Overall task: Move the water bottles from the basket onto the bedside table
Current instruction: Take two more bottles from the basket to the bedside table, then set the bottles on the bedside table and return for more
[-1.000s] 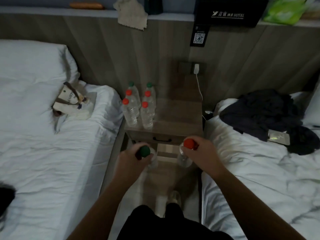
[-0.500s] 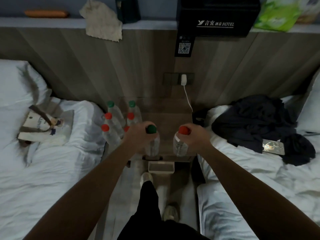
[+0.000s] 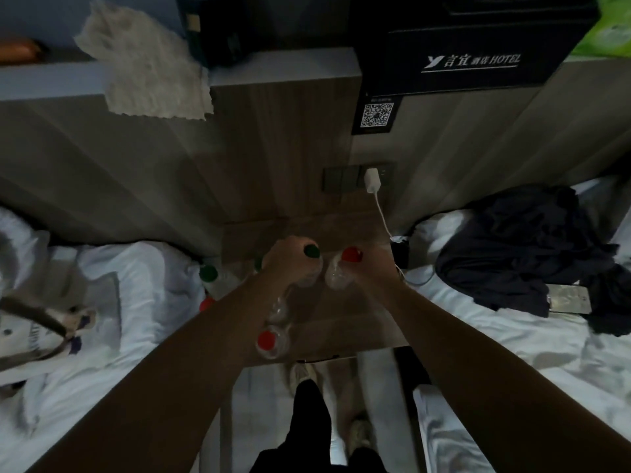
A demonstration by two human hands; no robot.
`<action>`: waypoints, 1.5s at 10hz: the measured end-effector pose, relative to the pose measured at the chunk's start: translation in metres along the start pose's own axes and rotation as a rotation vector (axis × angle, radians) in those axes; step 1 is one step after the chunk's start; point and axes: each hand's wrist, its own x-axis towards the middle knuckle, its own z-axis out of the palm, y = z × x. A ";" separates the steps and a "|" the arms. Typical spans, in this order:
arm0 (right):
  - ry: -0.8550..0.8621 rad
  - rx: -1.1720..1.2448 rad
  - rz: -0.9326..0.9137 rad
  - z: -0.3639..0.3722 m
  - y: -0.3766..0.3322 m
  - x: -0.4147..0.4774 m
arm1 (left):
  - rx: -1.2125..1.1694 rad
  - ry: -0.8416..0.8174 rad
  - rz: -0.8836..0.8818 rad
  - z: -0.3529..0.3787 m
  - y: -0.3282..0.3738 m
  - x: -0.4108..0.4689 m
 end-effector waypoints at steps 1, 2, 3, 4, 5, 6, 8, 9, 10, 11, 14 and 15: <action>-0.030 -0.042 0.070 0.010 -0.007 0.022 | -0.051 0.032 -0.061 0.003 -0.007 0.020; -0.046 -0.018 0.100 0.019 -0.011 0.035 | -0.040 0.023 -0.097 0.008 -0.014 0.032; -0.053 -0.035 0.122 0.026 -0.012 0.040 | -0.049 0.044 -0.120 0.013 -0.021 0.038; -0.060 -0.033 0.129 0.033 -0.007 0.043 | -0.048 0.041 -0.128 0.014 -0.024 0.038; -0.050 -0.022 0.151 0.037 -0.005 0.044 | -0.053 0.038 -0.131 0.015 -0.027 0.039; -0.070 -0.043 0.114 0.038 -0.002 0.043 | -0.052 0.004 -0.129 0.015 -0.026 0.038; -0.144 0.003 0.060 0.034 0.013 0.027 | -0.202 -0.004 -0.220 0.015 -0.021 0.015; -0.171 -0.037 0.059 0.029 0.037 0.004 | -0.174 0.069 -0.184 0.015 -0.012 -0.023; -0.218 -0.171 -0.044 0.017 0.083 -0.013 | -0.287 0.227 -0.157 0.024 -0.017 -0.078; -0.498 -0.155 -0.312 0.002 0.085 -0.041 | -0.315 0.320 -0.155 0.048 -0.028 -0.140; -0.618 -0.175 -0.355 -0.018 0.102 -0.163 | -0.293 0.560 -0.366 0.166 -0.025 -0.315; -0.684 -0.241 -0.398 -0.018 0.111 -0.194 | -0.285 0.556 -0.449 0.195 -0.024 -0.362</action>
